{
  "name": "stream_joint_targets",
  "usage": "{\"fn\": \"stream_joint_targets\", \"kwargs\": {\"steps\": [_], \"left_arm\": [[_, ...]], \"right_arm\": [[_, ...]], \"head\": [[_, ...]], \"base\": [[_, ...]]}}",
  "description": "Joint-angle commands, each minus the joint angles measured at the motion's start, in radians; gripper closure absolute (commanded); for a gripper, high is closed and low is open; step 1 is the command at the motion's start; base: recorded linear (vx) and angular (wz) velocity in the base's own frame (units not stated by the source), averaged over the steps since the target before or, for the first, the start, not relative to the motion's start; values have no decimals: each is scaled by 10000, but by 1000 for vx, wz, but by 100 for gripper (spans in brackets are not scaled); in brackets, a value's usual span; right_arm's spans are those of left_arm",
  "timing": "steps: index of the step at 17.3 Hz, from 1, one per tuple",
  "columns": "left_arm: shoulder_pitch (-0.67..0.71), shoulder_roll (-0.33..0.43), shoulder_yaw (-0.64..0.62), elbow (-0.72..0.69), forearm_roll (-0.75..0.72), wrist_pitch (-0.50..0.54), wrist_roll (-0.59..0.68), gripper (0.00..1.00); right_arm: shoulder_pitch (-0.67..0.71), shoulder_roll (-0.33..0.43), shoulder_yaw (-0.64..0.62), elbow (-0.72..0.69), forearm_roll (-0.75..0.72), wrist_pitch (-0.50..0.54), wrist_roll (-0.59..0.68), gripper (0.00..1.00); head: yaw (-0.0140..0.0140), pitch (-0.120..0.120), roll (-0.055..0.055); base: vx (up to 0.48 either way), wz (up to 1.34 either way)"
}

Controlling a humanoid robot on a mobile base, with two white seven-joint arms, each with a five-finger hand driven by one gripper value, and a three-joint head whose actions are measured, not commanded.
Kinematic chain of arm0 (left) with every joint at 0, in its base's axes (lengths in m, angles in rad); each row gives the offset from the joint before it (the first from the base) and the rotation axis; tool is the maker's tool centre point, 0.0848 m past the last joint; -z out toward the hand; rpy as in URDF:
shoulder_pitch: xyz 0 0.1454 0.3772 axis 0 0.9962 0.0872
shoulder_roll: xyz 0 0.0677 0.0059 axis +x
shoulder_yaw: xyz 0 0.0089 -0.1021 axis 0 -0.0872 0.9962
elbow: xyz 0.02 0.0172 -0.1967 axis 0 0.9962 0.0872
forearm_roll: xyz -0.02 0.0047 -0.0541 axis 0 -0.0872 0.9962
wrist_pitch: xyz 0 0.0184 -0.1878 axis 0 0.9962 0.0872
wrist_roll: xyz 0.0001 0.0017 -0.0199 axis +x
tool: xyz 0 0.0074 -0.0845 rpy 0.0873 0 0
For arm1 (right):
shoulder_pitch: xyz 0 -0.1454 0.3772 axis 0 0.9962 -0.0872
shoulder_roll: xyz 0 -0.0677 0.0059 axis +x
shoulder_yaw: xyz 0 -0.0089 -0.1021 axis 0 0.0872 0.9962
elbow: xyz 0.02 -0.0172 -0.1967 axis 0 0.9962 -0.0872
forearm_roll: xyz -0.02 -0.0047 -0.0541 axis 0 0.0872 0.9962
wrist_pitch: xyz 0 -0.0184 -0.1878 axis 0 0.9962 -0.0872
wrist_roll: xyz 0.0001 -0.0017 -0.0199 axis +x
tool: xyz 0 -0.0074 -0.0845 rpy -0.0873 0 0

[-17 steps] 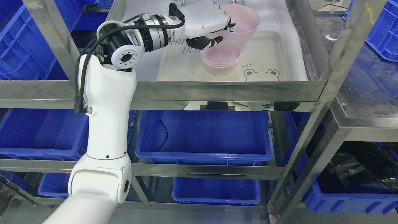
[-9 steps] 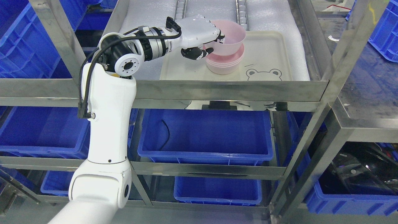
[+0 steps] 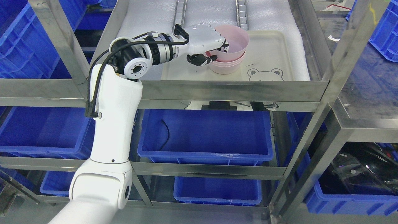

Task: Stack pink IKEA bowl on shelf middle layer

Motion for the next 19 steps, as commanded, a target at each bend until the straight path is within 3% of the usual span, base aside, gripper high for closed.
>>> {"fn": "stream_joint_targets", "kwargs": {"steps": [1,2,3,10,13,19], "left_arm": [[-21,174,-329,409,-121,-5,1,91],[-36,174,-314,409,-121,-6,1,73],[-112,174,-329,394,-121,10,-14,44],[-788,174,-130,195,32,-128,-91,19],[-834,174,70,179,536,-113,-488,14],[-650,174,55,87,4827,531,-751,14]], "right_arm": [[2,-174,46,-175,3,6,6,0],[2,-174,46,-175,4,6,6,0],[2,-174,31,-175,4,6,6,0],[2,-174,46,-175,4,6,6,0],[2,-174,46,-175,-12,6,6,0],[2,-174,46,-175,4,6,6,0]], "head": [[0,0,0],[0,0,0],[0,0,0],[0,0,0],[0,0,0],[0,0,0]], "base": [[2,-11],[0,0],[0,0],[-1,4],[0,0],[0,0]]}}
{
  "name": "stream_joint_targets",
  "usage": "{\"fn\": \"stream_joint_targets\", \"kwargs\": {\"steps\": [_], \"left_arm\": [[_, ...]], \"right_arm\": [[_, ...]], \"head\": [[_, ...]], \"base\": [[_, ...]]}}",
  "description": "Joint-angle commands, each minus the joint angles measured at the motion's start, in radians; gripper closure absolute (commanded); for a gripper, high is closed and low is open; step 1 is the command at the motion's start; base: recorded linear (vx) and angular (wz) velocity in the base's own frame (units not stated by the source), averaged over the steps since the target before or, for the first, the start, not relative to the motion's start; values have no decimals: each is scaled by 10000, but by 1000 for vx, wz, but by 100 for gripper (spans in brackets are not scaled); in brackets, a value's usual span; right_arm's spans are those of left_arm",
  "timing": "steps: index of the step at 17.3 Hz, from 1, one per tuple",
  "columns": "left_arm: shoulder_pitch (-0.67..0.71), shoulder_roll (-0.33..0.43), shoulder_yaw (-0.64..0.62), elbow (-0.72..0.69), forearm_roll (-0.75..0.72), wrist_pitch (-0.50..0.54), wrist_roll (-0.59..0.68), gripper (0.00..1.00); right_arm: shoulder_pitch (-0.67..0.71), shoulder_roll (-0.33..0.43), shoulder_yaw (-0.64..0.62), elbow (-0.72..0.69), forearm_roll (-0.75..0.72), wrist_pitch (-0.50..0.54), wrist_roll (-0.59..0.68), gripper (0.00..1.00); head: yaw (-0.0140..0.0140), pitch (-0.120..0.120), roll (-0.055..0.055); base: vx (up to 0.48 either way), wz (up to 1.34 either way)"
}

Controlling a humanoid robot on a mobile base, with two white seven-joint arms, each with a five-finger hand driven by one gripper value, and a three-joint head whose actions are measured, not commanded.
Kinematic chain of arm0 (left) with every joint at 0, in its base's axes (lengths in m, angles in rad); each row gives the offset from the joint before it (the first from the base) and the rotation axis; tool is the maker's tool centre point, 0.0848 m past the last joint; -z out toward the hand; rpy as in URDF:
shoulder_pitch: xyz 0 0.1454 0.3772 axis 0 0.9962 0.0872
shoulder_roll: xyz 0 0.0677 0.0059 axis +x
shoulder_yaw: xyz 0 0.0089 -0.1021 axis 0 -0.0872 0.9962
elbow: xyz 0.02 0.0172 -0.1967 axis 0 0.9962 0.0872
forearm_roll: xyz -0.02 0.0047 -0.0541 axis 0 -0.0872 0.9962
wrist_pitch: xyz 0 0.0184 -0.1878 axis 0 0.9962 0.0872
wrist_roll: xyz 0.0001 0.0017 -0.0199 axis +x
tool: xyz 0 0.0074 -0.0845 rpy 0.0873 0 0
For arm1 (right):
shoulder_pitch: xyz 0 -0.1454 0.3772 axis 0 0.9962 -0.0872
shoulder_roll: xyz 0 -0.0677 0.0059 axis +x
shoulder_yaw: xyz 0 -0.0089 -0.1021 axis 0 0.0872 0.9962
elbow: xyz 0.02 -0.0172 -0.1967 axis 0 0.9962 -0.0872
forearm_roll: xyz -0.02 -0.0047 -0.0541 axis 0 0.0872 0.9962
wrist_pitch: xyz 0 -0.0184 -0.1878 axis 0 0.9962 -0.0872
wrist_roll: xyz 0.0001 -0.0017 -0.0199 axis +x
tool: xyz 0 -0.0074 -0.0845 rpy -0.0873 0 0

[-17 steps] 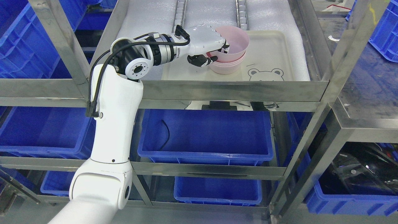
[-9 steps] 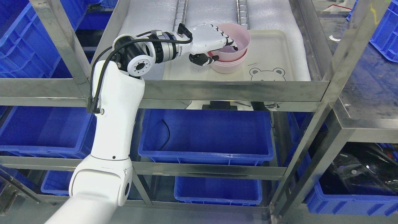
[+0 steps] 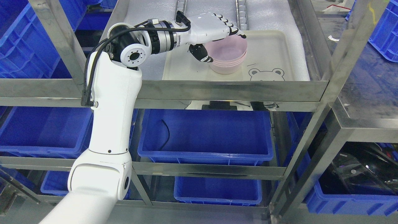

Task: Stack pink IKEA bowl on shelf middle layer

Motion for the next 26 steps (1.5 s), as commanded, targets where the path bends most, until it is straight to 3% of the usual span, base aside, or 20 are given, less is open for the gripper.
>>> {"fn": "stream_joint_targets", "kwargs": {"steps": [1,3,5,10,17,22,26], "left_arm": [[49,175,-14,-141,3268,304,-21,14],[125,175,-533,-493,4631,350,269,14],[980,175,-2062,-1380,6013,563,1172,14],[3005,175,-4813,-2610,6294,673,2081,16],[5857,175,-4755,-2627,6233,-400,1851,17],[8803,352,-3605,-2382,6218,-922,1820,16],[9986,217,-2916,-1402,6080,-953,1835,16]], "right_arm": [[1,-174,46,-175,3,6,6,0],[1,-174,46,-175,3,6,6,0],[1,-174,46,-175,-12,6,6,0],[1,-174,46,-175,3,6,6,0],[1,-174,46,-175,3,6,6,0],[1,-174,46,-175,3,6,6,0],[1,-174,46,-175,3,6,6,0]], "head": [[0,0,0],[0,0,0],[0,0,0],[0,0,0],[0,-1,0],[0,-1,0],[0,-1,0]], "base": [[-6,23],[-3,11],[-1,-6],[-15,-57],[-12,-6],[6,10],[9,22]]}}
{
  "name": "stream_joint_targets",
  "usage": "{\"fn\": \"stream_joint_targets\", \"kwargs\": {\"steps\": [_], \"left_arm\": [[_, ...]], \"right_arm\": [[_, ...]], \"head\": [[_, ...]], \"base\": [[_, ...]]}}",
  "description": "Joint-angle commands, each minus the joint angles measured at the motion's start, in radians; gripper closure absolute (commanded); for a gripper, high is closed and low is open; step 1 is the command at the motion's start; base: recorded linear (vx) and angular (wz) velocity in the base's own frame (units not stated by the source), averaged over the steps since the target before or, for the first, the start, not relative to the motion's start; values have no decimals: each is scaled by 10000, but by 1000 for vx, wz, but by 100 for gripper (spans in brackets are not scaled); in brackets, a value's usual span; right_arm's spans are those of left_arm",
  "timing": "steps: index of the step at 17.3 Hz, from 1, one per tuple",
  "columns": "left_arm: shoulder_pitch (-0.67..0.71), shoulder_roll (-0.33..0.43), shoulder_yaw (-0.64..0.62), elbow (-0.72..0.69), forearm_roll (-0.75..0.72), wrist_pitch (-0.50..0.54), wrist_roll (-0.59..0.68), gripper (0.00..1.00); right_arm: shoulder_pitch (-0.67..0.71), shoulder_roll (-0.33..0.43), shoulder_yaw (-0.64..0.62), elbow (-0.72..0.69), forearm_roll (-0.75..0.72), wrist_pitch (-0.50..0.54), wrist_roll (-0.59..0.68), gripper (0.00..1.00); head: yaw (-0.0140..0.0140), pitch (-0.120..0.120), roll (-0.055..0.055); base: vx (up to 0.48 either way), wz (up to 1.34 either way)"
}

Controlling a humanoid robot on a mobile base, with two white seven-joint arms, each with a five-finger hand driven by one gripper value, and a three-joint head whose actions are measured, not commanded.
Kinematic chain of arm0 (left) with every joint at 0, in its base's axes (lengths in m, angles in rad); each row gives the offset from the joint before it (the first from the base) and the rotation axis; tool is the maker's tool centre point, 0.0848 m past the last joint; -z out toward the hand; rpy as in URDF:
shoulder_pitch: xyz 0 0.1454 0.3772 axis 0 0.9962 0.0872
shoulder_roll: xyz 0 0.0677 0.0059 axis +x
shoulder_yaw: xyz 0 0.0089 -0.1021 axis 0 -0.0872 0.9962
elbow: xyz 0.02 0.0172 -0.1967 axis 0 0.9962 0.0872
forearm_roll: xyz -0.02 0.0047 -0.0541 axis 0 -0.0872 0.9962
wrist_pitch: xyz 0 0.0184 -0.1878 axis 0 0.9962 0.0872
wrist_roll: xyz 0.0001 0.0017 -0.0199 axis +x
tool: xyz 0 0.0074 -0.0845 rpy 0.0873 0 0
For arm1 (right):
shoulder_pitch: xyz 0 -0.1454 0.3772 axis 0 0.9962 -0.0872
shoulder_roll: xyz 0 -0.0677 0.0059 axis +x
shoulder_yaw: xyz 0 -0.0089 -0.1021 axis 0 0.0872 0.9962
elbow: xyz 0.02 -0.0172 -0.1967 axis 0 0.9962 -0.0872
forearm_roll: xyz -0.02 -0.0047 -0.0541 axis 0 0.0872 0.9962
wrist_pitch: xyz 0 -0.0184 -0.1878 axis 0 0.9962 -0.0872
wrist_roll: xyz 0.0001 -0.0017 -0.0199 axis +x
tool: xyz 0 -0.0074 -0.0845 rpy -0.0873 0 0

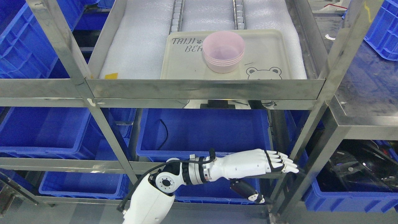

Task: Stack pink IKEA bowl on shelf middle layer

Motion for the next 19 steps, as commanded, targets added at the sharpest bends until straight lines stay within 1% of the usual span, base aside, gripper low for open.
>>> {"fn": "stream_joint_targets", "kwargs": {"steps": [1,2,3,4,6,8,10,12,13,14,15,19], "left_arm": [[2357,40,1107,1034,-49,-9,53,16],[2390,40,1461,1403,-49,22,236,16],[2390,40,1662,1695,27,83,693,14],[2390,40,1846,1986,43,251,1943,13],[2390,40,1955,2173,43,1198,4734,8],[2375,40,1940,2158,302,2043,6548,6],[2375,40,1986,2127,579,2490,7825,6],[2359,40,2261,2051,929,2630,8457,6],[2359,40,2353,1914,1267,2721,8460,6],[2344,40,2567,1700,1726,3254,8460,5],[2283,40,2736,1652,1852,3578,8460,5],[2221,40,2907,1514,1868,3735,8475,4]], "right_arm": [[0,-175,46,-175,-13,6,6,0],[0,-175,46,-175,2,6,6,0],[0,-175,46,-175,3,6,6,0],[0,-175,46,-175,3,6,6,0],[0,-175,46,-175,2,6,6,0],[0,-175,46,-175,3,6,6,0],[0,-175,46,-175,3,6,6,0],[0,-175,46,-175,3,6,6,0],[0,-175,46,-175,3,6,6,0],[0,-175,46,-175,3,6,6,0],[0,-175,31,-175,3,6,6,0],[0,-175,46,-175,3,6,6,0]], "head": [[0,0,0],[0,0,0],[0,0,0],[0,0,0],[0,0,0],[0,0,0],[0,0,0],[0,0,0],[0,0,0],[0,0,0],[0,0,0],[0,0,0]], "base": [[-2,-18],[-2,-18],[0,0],[0,0],[-2,34],[-1,19],[0,0],[0,0],[0,0],[0,0],[0,0],[0,0]]}}
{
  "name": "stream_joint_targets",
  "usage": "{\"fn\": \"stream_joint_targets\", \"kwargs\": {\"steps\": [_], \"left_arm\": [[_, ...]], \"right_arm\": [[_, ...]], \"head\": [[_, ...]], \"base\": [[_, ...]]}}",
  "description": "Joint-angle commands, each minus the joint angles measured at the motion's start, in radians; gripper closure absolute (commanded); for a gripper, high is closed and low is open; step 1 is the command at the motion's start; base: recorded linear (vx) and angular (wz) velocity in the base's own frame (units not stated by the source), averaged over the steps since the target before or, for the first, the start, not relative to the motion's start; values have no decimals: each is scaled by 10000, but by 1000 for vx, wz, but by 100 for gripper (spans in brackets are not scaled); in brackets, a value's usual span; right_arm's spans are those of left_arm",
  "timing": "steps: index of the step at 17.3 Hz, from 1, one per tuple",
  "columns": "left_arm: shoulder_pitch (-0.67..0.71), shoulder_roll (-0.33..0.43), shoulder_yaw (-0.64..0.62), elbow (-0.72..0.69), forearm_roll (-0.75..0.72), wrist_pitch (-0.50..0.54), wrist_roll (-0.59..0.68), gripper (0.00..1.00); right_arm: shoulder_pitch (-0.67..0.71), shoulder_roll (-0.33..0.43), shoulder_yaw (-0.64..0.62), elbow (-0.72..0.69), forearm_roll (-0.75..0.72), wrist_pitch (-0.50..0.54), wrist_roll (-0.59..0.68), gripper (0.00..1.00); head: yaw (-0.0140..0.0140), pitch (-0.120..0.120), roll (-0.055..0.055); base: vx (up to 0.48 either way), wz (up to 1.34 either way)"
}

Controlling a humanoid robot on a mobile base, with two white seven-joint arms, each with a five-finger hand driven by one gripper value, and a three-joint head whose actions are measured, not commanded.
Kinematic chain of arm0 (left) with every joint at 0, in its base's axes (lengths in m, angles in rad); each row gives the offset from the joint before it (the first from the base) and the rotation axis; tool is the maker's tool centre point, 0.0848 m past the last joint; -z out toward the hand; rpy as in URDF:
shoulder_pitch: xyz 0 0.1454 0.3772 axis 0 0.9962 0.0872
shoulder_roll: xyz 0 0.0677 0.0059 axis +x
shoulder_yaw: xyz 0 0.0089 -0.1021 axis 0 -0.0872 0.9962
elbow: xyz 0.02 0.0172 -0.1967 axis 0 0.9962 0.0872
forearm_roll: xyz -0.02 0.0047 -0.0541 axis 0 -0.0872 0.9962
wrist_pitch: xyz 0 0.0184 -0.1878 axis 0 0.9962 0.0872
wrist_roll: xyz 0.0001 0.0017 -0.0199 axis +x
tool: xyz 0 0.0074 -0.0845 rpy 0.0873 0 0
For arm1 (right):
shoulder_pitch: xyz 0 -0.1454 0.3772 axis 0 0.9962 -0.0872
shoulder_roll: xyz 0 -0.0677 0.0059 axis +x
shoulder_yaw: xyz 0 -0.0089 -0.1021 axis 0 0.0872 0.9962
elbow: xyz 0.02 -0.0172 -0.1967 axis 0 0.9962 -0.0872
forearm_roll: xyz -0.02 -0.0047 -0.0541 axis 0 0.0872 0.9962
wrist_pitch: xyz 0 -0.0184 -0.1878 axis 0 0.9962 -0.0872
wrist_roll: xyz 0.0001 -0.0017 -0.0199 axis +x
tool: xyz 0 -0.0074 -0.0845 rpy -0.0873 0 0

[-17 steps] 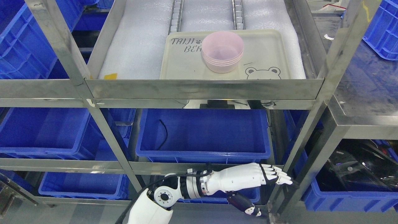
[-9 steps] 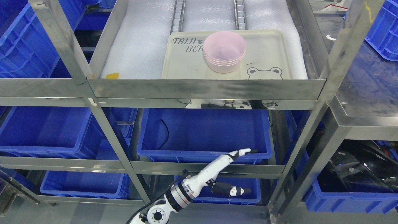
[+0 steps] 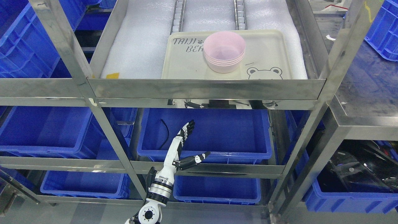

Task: Stack pink IKEA bowl on shelf middle layer

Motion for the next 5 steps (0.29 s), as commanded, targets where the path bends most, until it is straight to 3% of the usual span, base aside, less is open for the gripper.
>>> {"fn": "stream_joint_targets", "kwargs": {"steps": [1,5], "left_arm": [[-27,156,849,-27,356,182,54,4],[-27,156,911,-27,372,121,8,3]], "right_arm": [[0,-175,46,-175,-13,6,6,0],[0,-175,46,-175,-13,6,6,0]], "head": [[0,0,0],[0,0,0]], "base": [[0,0],[0,0]]}}
